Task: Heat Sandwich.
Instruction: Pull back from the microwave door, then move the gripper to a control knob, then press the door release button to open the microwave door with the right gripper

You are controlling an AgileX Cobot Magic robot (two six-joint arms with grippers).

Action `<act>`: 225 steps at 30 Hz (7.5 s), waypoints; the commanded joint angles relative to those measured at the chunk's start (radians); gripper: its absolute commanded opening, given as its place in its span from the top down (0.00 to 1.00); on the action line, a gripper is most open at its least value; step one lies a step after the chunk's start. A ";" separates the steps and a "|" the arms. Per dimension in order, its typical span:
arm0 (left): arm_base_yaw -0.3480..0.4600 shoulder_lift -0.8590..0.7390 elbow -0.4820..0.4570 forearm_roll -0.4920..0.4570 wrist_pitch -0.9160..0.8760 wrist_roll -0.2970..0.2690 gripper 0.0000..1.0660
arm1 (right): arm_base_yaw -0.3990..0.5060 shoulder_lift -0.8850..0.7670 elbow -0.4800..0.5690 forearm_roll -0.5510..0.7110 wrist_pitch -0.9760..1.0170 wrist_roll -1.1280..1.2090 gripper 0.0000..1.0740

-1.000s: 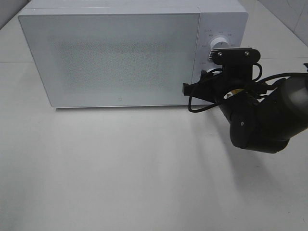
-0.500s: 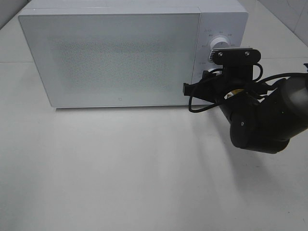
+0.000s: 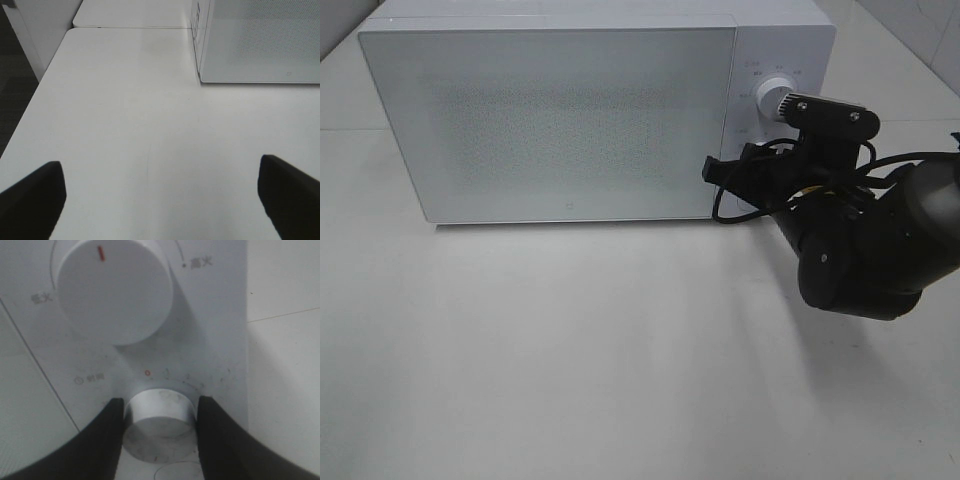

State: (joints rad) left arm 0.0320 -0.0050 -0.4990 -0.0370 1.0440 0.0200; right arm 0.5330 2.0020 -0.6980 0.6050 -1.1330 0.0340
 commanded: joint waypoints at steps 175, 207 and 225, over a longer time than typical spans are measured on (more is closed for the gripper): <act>0.005 -0.026 0.004 0.000 -0.009 0.000 0.08 | -0.104 -0.992 0.161 -0.449 1.696 -0.086 0.29; 0.005 -0.026 0.004 0.000 -0.009 0.000 0.08 | -0.235 -1.730 0.093 -0.525 2.222 -0.017 0.29; 0.005 -0.026 0.004 0.000 -0.009 0.000 0.08 | -0.326 -1.951 0.188 -0.674 2.169 0.033 0.29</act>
State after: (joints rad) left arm 0.0320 -0.0050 -0.4990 -0.0370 1.0440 0.0200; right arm 0.2190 0.0720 -0.5240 -0.0560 1.0580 0.0570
